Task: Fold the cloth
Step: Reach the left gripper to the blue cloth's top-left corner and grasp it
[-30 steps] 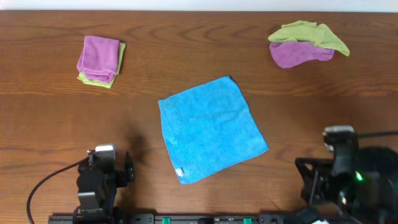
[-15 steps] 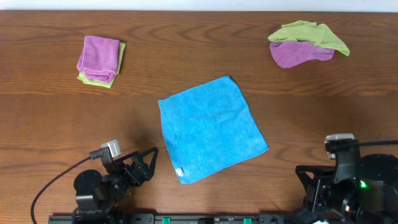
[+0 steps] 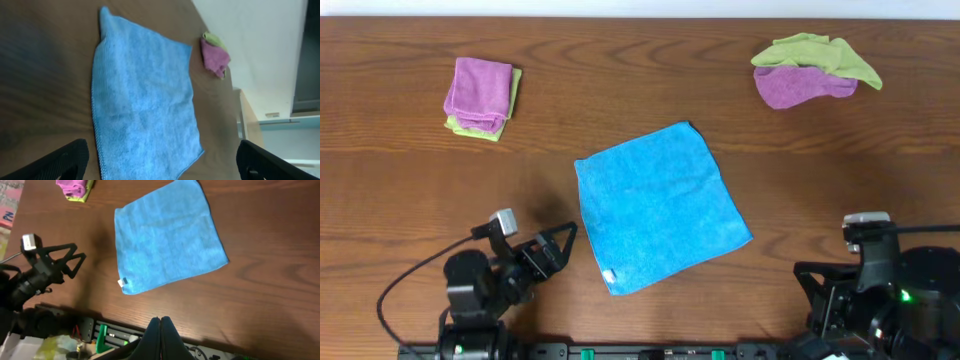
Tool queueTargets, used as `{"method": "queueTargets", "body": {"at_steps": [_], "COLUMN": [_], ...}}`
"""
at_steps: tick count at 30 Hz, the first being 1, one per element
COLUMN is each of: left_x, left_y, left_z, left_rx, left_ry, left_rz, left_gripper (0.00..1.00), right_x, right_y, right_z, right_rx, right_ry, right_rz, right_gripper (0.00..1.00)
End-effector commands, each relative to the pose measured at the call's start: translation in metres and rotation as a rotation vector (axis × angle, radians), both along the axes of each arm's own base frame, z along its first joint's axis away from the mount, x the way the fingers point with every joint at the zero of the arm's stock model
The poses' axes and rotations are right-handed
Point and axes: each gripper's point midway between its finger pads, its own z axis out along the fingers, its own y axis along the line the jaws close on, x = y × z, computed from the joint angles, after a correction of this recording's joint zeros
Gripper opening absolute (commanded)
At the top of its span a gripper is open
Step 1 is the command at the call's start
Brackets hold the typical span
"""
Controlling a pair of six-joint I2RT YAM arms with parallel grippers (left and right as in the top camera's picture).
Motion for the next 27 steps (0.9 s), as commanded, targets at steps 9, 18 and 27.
{"method": "queueTargets", "body": {"at_steps": [9,18,27], "left_x": [0.027,0.083,0.152], "left_y": [-0.01,-0.028,-0.041], "left_z": [-0.032,-0.025,0.001], "left_rx": [0.006,0.076,0.153], "left_ry": [0.083,0.06,0.003], "left_rz": [-0.089,-0.188,-0.248], "left_gripper": [0.96,1.0,0.5], "right_x": [-0.001,0.0,0.002], "right_y": [0.002,0.0,-0.004], "right_z": [0.0,0.0,-0.001], "right_rx": [-0.006,-0.024,-0.046], "right_ry": [-0.005,-0.016,-0.028], "right_rz": [0.021,0.033,0.02], "right_gripper": [0.01,0.02,0.01]}}
